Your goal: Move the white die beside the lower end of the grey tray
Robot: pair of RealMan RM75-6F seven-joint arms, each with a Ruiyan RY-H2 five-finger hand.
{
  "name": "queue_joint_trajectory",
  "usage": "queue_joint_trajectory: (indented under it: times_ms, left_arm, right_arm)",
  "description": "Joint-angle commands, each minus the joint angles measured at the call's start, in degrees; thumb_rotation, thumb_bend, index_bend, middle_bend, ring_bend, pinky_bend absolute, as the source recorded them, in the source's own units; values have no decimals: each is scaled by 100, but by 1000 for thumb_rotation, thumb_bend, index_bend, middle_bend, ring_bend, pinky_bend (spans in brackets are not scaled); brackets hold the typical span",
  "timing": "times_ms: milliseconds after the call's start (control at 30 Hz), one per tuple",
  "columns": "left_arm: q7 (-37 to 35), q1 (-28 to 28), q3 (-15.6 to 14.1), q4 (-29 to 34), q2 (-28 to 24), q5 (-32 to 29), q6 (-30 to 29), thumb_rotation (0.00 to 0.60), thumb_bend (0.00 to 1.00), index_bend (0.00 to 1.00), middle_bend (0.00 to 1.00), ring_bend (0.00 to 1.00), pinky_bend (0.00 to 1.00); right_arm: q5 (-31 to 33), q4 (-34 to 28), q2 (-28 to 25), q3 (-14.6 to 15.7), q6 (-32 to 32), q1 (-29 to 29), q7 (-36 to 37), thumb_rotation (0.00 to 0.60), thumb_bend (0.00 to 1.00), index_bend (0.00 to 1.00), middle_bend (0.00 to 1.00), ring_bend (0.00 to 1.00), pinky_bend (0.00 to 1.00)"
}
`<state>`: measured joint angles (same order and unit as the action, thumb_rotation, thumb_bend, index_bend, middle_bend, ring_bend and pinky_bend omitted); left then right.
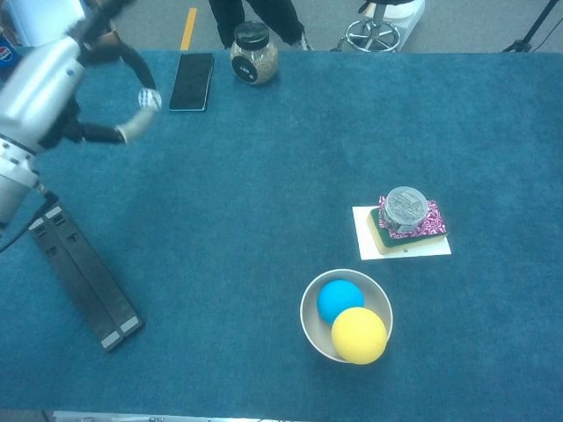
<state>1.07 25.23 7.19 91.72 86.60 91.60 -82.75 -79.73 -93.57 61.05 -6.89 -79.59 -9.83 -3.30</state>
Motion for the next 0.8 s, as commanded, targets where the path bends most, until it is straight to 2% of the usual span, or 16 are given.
queue_joint_trajectory:
  times_ms: [33, 100, 200, 500, 800]
  left_arm:
    - [128, -323, -521, 495, -456, -607, 572, 600, 239, 4, 0, 0, 51]
    - [-285, -366, -646, 488, -654, -908, 927, 600, 221, 0, 0, 0, 51]
    - [-253, -336, -753, 403, -841, -944, 1178, 600, 212, 14, 0, 0, 51]
    - [-270, -444, -722, 197, -722, -871, 1061, 600, 212, 116, 0, 0, 51]
    - [-289, -505, -642, 81, -687, -932, 1047, 600, 212, 147, 0, 0, 51]
  right_arm:
    - [31, 51, -3, -11, 15, 2, 16, 600, 0, 545, 368, 345, 491]
    - [73, 69, 26, 21, 110, -9, 11, 600, 0, 545, 368, 345, 491]
    - [51, 68, 63, 42, 120, -15, -42, 600, 0, 545, 368, 345, 491]
    - [124, 279, 194, 59, 179, 9, 104, 600, 0, 545, 368, 345, 491]
    - [108, 223, 130, 60, 61, 90, 114, 600, 0, 545, 368, 345, 491]
